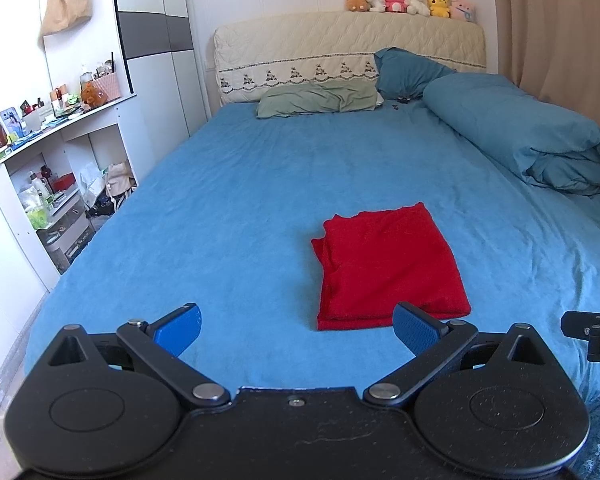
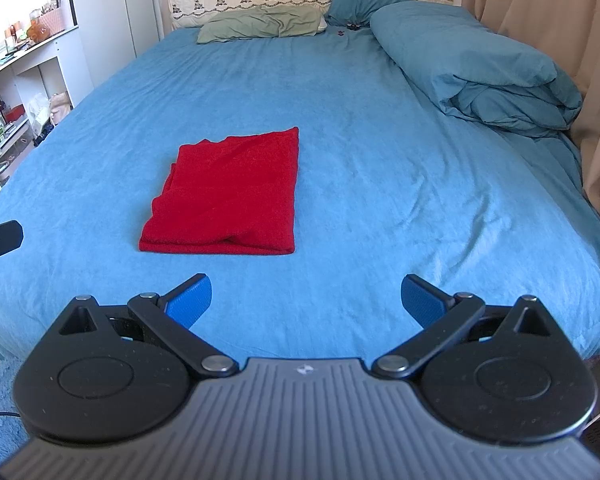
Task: Fold small clothes
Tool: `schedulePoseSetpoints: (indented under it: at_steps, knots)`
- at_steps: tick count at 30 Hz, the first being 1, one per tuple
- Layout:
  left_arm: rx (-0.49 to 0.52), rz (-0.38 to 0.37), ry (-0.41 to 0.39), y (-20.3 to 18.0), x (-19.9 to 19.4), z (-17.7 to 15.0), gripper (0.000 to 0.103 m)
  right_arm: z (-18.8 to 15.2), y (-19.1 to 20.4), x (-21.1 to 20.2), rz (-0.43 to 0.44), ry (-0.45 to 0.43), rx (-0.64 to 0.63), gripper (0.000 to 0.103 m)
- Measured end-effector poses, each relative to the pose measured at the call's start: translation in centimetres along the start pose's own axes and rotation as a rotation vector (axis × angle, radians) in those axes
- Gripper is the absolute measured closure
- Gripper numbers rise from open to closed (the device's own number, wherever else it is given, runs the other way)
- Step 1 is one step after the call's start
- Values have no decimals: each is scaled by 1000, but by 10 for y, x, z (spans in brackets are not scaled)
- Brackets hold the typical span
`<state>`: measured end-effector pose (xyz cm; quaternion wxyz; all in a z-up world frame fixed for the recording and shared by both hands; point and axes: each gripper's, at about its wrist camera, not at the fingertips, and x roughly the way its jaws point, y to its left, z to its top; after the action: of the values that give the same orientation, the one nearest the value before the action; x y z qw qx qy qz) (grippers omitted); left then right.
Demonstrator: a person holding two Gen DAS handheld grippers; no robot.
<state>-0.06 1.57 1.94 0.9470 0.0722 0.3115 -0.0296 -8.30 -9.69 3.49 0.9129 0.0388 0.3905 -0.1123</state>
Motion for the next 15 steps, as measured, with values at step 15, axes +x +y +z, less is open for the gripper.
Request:
schedulePoseSetpoints:
  at_steps: [15]
  knots:
    - [13,9,-25,-3,0,-1,0,3,0,-1,2,-1,-5,0]
